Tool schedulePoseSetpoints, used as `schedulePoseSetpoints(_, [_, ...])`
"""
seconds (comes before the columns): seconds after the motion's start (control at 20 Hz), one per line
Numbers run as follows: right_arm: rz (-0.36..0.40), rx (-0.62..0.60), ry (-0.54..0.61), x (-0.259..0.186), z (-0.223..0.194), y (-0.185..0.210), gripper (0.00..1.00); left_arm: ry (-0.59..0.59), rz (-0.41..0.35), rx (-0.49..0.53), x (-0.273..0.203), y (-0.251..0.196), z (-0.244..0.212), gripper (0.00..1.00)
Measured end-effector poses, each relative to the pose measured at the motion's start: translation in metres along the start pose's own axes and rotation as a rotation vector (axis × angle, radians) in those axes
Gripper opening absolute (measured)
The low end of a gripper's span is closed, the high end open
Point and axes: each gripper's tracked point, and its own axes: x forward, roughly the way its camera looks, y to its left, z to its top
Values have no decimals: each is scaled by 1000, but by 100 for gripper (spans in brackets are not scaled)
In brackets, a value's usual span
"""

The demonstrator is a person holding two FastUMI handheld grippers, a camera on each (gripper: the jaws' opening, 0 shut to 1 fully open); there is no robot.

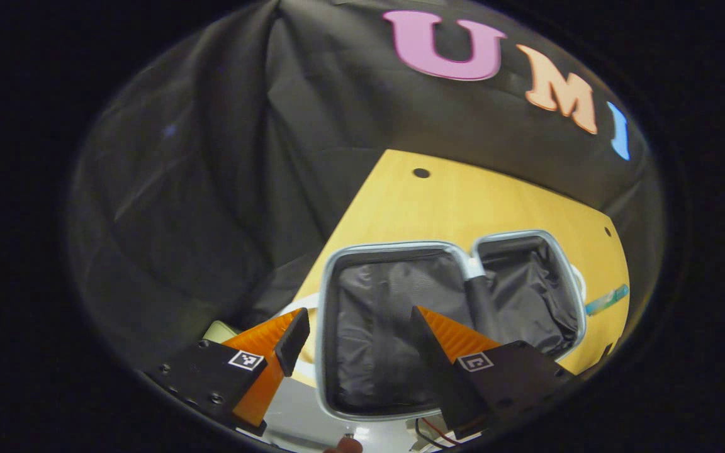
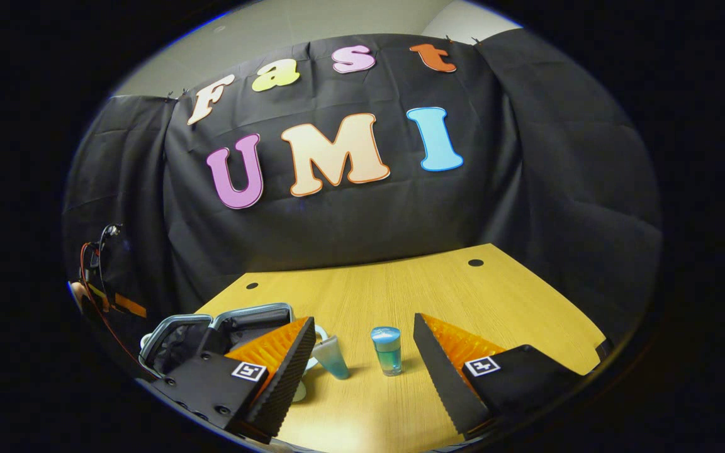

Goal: First open the suitcase, pack the skin care products into it, and then close the suitcase.

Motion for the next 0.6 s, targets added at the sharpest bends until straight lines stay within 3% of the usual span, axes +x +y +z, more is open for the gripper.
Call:
schedulePoseSetpoints(0.45, [39,-27,72,6,-7,-38,98,-7,-376,125,-22,-250,-17,95])
schedulePoseSetpoints(0.6, [46,-20,87,9,-11,-49,98,-9,-485,142,-31,-315,-30,95])
